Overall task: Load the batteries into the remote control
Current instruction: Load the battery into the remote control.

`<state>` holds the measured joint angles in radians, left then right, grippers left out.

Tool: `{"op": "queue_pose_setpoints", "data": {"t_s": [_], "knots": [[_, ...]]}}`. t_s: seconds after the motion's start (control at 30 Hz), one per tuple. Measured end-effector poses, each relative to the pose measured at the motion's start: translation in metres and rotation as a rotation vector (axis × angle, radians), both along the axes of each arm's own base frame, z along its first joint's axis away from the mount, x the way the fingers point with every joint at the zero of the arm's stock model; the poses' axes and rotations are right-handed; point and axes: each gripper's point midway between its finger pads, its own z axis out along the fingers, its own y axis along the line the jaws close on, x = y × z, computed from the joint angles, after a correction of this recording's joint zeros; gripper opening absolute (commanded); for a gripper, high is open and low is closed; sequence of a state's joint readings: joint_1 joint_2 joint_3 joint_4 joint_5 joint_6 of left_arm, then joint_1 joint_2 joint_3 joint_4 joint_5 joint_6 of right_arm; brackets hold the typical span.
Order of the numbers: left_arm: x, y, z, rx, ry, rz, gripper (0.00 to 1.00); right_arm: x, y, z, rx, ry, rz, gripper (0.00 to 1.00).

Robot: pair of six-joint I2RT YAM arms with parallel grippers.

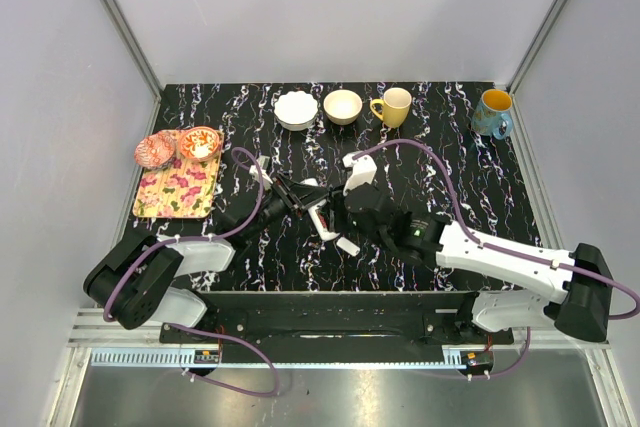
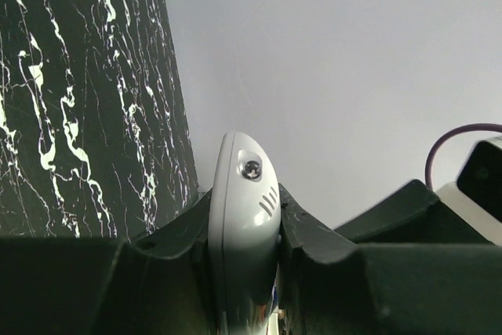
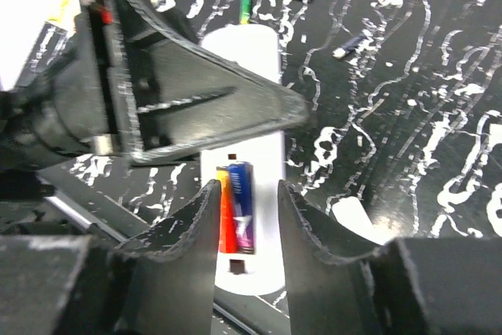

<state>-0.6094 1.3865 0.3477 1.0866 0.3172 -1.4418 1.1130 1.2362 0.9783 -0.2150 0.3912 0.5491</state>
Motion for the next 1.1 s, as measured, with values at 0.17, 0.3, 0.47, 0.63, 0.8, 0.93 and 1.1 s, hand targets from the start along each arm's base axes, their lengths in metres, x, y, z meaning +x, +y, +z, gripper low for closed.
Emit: {"op": "queue_pose_setpoints", "data": {"t_s": [0.17,0.3,0.47,0.63,0.8,0.93,1.1], "knots": [[0.000,0.000,0.005,-0.009,-0.015,0.000,0.00,0.001,-0.015,-0.005,-0.050,0.007,-0.030,0.53],[0.000,0.000,0.008,-0.015,-0.023,0.000,0.00,-0.003,-0.025,0.002,-0.050,0.004,-0.036,0.57],[0.000,0.000,0.011,-0.021,-0.032,0.001,0.00,-0.008,-0.033,0.017,-0.018,-0.008,-0.034,0.63],[0.000,0.000,0.013,-0.028,-0.041,0.000,0.00,-0.012,-0.037,0.033,0.034,-0.019,-0.031,0.75],[0.000,0.000,0.016,-0.035,-0.052,0.000,0.00,-0.009,-0.040,0.042,0.145,0.065,-0.031,0.81],[0.000,0.000,0.018,-0.043,-0.064,0.000,0.00,0.006,-0.044,0.038,0.242,0.202,-0.052,0.82],[0.000,0.000,0.021,-0.049,-0.074,0.000,0.00,-0.003,-0.029,0.024,0.305,0.372,0.012,0.83]]}}
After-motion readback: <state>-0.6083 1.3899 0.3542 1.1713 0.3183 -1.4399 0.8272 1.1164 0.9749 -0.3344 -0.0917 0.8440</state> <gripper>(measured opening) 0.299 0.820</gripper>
